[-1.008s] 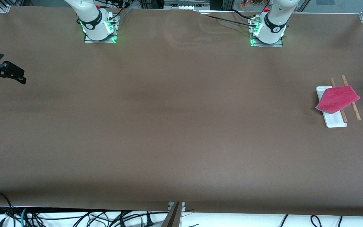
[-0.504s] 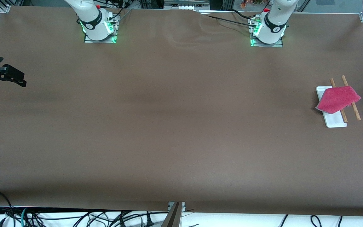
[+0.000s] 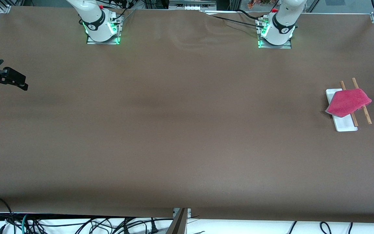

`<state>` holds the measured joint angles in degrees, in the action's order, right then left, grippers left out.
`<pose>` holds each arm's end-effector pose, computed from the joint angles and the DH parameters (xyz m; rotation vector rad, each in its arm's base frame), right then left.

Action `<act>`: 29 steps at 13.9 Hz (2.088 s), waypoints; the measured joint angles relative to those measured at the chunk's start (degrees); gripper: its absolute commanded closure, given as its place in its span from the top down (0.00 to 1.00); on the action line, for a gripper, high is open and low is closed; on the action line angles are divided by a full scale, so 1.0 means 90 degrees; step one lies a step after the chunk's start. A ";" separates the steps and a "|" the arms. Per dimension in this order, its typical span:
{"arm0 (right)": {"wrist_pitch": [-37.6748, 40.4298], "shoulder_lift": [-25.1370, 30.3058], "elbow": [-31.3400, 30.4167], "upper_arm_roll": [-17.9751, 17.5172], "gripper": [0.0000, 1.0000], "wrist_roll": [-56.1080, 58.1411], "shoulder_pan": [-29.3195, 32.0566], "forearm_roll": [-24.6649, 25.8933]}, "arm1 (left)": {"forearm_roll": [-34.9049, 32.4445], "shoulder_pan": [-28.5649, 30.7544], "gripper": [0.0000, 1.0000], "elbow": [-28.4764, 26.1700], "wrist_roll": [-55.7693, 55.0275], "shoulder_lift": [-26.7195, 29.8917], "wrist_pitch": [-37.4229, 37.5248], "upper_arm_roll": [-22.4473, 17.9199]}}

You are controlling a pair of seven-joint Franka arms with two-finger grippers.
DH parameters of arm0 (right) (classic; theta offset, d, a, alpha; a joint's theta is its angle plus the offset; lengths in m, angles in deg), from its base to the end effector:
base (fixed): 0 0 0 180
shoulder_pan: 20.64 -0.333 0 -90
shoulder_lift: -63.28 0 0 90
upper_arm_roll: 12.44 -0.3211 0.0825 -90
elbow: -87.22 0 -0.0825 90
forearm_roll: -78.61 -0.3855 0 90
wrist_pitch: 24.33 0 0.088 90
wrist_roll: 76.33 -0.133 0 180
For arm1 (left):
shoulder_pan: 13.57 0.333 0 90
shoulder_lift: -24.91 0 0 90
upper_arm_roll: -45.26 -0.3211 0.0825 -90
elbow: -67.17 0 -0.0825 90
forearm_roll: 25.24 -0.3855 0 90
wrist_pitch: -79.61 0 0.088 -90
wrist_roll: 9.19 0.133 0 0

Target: Pass towel and hang on rack

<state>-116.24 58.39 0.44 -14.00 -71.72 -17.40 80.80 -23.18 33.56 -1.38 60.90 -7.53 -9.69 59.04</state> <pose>0.5854 -0.0228 0.5846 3.1045 0.0811 0.0035 0.5612 0.4085 0.4282 2.7553 -0.8737 0.0214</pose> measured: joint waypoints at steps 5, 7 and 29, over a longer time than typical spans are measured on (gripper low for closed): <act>-0.0001 0.0000 0.0003 -0.0003 1.00 0.0008 -0.0006 -0.0006 | -0.0284 -0.1318 1.00 -0.0135 -0.2783 0.0654 0.0685 0.0025; -0.0001 0.0000 0.0005 -0.0003 1.00 0.0009 -0.0007 -0.0006 | -0.0287 -0.1663 1.00 -0.0312 -0.3580 0.0802 0.0766 0.0024; -0.0001 -0.0001 0.0009 0.0000 1.00 0.0009 -0.0007 -0.0007 | -0.0171 -0.4700 1.00 -0.2703 -0.7328 0.3000 0.0136 -0.1365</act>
<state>-116.25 58.38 0.52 -14.00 -71.65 -17.46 80.74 -24.72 -8.74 -25.71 -5.06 19.48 -8.47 46.76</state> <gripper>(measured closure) 0.000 0.000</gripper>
